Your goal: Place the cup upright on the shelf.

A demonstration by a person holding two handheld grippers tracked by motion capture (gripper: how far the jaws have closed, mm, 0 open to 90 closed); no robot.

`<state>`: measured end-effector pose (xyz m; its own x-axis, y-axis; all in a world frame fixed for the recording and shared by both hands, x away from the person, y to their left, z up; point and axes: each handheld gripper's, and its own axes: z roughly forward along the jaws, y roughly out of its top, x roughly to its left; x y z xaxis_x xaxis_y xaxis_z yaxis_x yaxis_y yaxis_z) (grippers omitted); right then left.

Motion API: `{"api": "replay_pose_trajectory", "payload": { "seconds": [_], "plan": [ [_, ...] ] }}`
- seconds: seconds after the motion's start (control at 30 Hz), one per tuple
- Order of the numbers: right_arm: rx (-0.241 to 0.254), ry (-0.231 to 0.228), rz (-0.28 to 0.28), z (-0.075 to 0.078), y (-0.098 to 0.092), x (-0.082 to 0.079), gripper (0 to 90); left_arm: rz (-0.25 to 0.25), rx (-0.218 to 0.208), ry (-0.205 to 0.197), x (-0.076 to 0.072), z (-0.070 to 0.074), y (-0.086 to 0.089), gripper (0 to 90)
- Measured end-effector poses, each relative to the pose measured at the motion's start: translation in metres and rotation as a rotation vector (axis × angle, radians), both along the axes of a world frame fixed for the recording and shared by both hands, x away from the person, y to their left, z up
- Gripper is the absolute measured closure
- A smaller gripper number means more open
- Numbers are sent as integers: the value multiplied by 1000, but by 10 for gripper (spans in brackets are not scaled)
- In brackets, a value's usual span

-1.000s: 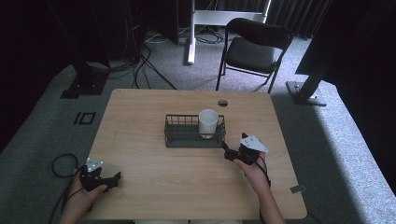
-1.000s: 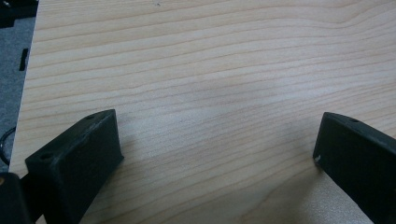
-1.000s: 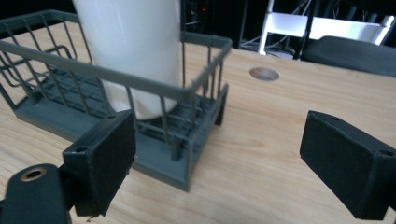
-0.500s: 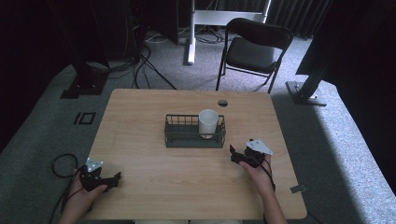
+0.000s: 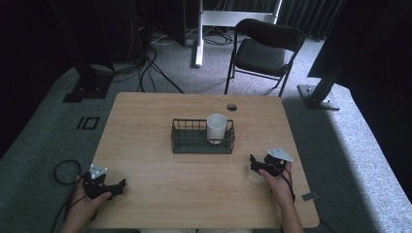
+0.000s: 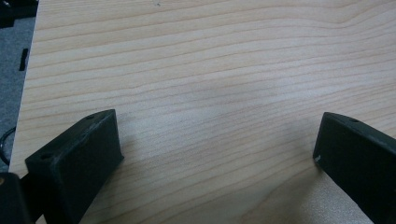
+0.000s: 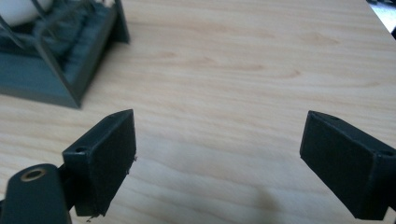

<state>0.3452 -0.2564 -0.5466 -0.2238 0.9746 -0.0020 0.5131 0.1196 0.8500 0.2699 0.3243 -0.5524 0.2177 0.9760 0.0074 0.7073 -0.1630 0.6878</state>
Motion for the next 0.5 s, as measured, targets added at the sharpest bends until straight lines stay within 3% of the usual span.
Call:
{"api": "replay_pose_trajectory", "payload": {
  "seconds": [0.5],
  "plan": [
    [-16, 94, -51, -4, -22, -4, 105, 0, 0, 0, 0, 0, 0, 11]
  ]
}}
